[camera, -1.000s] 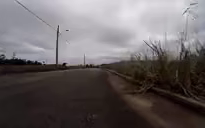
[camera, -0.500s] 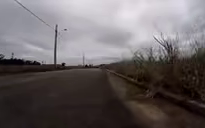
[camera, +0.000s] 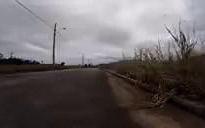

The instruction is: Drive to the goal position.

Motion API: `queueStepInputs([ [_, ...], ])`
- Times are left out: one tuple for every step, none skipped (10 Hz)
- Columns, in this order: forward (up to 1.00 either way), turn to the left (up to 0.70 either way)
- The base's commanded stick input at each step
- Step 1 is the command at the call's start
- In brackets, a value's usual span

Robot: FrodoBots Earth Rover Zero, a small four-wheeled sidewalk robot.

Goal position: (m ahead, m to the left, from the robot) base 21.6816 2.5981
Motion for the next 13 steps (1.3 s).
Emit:
queueStepInputs([
  [0.70, 0.00],
  [0.70, 0.00],
  [0.70, 0.00],
  [0.70, 0.00],
  [0.70, 0.00],
  [0.70, 0.00],
  [0.70, 0.00],
  [0.70, 0.00],
  [0.70, 0.00],
  [0.70, 0.00],
  [0.70, 0.00],
  [0.70, 0.00],
  [0.70, 0.00],
])
